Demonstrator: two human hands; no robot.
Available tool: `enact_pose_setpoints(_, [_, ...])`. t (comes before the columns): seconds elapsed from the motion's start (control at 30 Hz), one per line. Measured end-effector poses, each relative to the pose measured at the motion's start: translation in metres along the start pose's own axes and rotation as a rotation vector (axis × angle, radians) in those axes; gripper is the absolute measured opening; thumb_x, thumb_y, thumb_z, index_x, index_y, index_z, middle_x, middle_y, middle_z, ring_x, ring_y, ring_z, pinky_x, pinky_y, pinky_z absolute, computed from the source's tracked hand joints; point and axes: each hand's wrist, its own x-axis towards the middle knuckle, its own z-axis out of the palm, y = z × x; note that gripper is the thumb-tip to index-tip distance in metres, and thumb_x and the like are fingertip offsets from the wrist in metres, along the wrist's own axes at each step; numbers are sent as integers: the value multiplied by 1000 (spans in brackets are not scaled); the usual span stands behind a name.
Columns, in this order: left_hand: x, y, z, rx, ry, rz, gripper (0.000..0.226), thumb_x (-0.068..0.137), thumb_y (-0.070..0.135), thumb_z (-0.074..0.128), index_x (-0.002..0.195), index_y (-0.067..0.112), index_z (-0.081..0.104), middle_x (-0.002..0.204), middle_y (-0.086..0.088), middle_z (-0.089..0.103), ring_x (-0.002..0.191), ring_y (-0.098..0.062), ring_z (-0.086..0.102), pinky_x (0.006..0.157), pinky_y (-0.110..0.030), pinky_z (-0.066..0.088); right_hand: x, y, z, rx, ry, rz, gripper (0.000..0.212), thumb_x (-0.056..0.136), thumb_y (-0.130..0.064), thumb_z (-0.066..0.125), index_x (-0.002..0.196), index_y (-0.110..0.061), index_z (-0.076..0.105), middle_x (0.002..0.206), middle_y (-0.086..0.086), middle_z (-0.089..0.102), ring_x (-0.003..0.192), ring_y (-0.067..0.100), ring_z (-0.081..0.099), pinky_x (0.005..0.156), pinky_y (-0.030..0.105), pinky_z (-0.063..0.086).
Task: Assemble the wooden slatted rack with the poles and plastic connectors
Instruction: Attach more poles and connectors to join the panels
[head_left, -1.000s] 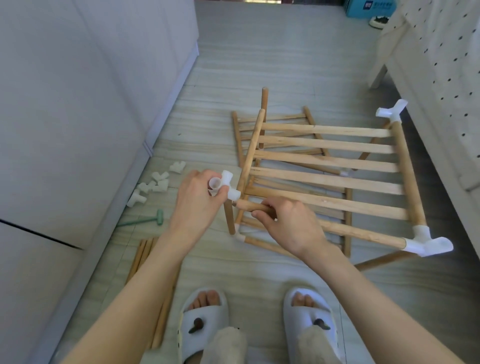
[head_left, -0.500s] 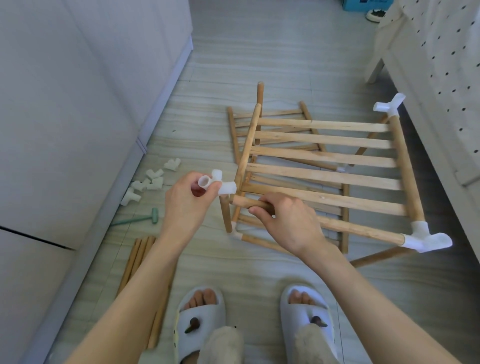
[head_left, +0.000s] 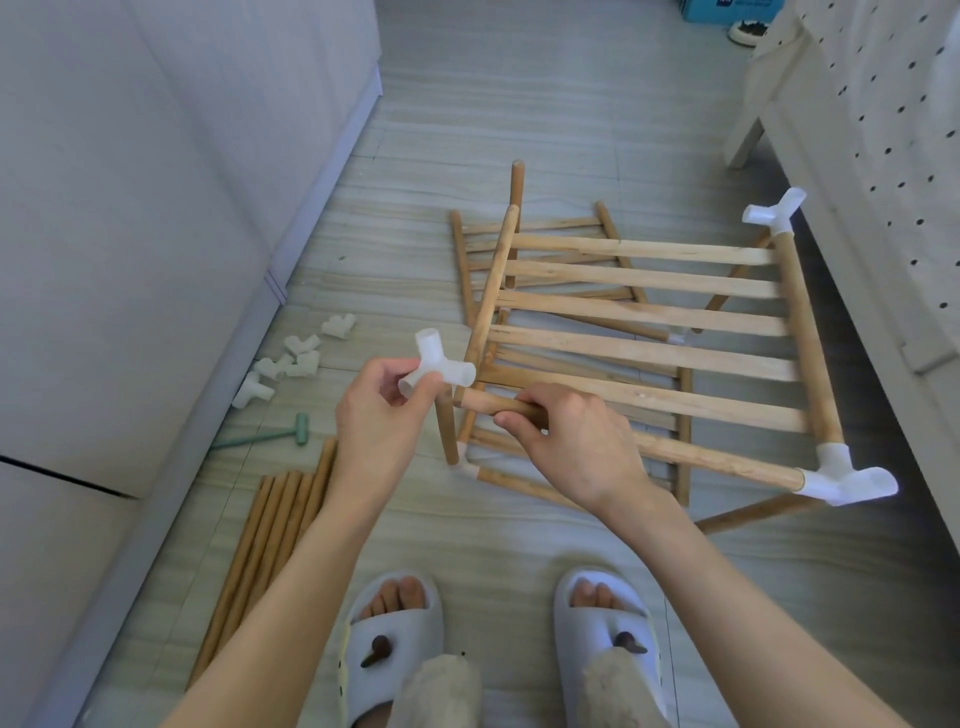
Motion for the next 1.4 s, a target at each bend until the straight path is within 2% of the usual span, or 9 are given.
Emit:
enact_pose_setpoints(0.17, [-5, -7, -1, -83, 9, -29, 23, 83, 15, 69, 89, 28, 52, 94, 12, 61, 93, -3, 61, 75, -15, 45, 0, 0, 0, -4, 2, 3, 25, 92, -48, 49, 95, -27, 61, 95, -5, 67, 95, 22, 59, 69, 30, 38])
enact_pose_setpoints(0.33, [1, -8, 0, 16, -70, -13, 40, 81, 21, 68, 116, 34, 55, 97, 6, 59, 92, -5, 58, 76, -15, 42, 0, -1, -1, 3, -3, 6, 25, 92, -48, 49, 95, -27, 61, 94, -5, 67, 94, 22, 59, 67, 29, 36])
enact_pose_setpoints(0.5, [13, -2, 3, 69, -87, -32, 14, 76, 22, 69, 83, 24, 58, 77, 1, 55, 74, -16, 52, 68, -26, 41, -1, -2, -3, -2, -4, 7, 24, 92, -47, 50, 95, -27, 62, 94, -5, 67, 94, 21, 59, 66, 29, 34])
enact_pose_setpoints(0.6, [17, 0, 4, -1, -45, -67, 20, 78, 23, 70, 74, 19, 51, 72, 0, 52, 70, -16, 50, 70, -35, 44, -1, -2, -2, 2, -6, 5, 24, 92, -47, 50, 92, -26, 61, 92, -5, 66, 92, 21, 59, 66, 29, 35])
enact_pose_setpoints(0.77, [13, -2, 10, 14, 46, -77, 32, 79, 38, 70, 75, 18, 46, 75, -5, 56, 71, -17, 53, 64, -27, 40, 0, -2, -2, -5, -6, 5, 26, 92, -48, 50, 92, -25, 61, 92, -4, 67, 92, 22, 59, 67, 29, 37])
enact_pose_setpoints(1.0, [4, 2, 13, 106, 91, 24, 36, 80, 32, 71, 68, 21, 39, 63, 8, 45, 60, -10, 43, 57, -22, 34, 0, 0, -1, 0, -2, 9, 25, 92, -47, 50, 92, -25, 61, 92, -5, 67, 92, 21, 59, 66, 29, 36])
enact_pose_setpoints(1.2, [3, 0, 12, 131, 112, 38, 37, 80, 38, 69, 69, 18, 40, 70, -10, 59, 65, -17, 49, 61, -28, 38, -1, 1, -3, -15, 24, -2, 26, 92, -49, 49, 94, -25, 61, 96, -6, 66, 95, 22, 58, 66, 29, 32])
enact_pose_setpoints(1.33, [-1, -2, 8, 131, 103, 80, 41, 79, 37, 71, 70, 11, 41, 64, -9, 50, 60, -17, 44, 62, -31, 38, 0, 2, -3, -21, 23, -5, 26, 92, -49, 49, 97, -26, 62, 97, -6, 67, 96, 21, 59, 66, 29, 33])
enact_pose_setpoints(1.4, [-3, -1, 8, 179, 80, 120, 40, 79, 35, 71, 70, 10, 41, 59, 0, 43, 56, -13, 39, 58, -22, 34, 1, 3, -3, -23, 18, -2, 27, 91, -49, 49, 97, -26, 62, 98, -5, 67, 97, 22, 59, 67, 29, 35])
